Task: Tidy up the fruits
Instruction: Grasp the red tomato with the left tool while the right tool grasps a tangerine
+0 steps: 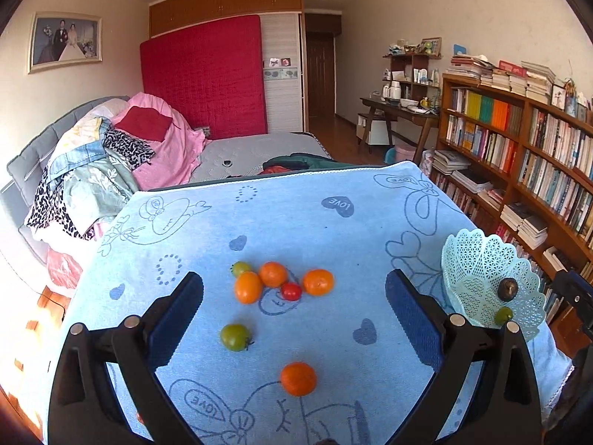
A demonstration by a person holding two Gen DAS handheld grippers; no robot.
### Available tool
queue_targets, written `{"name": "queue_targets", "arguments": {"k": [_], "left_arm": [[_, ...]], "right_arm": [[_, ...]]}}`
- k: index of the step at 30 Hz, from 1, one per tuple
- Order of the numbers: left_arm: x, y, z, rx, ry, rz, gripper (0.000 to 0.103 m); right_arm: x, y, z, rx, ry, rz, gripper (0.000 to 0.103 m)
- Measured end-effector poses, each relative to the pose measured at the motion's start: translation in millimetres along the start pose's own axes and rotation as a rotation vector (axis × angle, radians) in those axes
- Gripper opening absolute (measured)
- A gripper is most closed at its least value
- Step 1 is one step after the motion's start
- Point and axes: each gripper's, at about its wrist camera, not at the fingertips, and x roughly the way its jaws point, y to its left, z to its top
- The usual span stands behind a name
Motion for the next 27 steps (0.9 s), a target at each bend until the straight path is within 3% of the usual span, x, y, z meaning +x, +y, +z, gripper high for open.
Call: {"name": "queue_targets", "arguments": {"k": [16,27], "left_arm": [[-14.8,84.7,-42.5,-0.076,0.064,0.14,0.098],[-8.7,125.2,-103.2,-0.097,0.204,0.203,0.098]], "right_arm": [[22.5,61.0,-23.7,-0.082,0.099,0.098,0.087],[42.3,97.5,-40.3,-0.126,0.176,0.153,0.087]]}}
